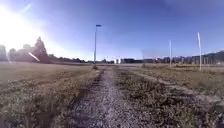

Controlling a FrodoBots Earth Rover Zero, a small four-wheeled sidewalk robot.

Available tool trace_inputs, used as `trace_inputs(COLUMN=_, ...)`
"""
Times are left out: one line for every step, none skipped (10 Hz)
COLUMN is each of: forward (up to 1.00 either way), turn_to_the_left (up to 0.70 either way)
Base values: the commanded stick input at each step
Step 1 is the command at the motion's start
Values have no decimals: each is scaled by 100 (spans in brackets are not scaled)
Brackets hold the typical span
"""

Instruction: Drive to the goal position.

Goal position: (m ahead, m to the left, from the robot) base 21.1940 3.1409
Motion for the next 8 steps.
trace_inputs(forward=50, turn_to_the_left=0)
trace_inputs(forward=50, turn_to_the_left=0)
trace_inputs(forward=50, turn_to_the_left=0)
trace_inputs(forward=50, turn_to_the_left=0)
trace_inputs(forward=50, turn_to_the_left=0)
trace_inputs(forward=50, turn_to_the_left=0)
trace_inputs(forward=50, turn_to_the_left=0)
trace_inputs(forward=50, turn_to_the_left=0)
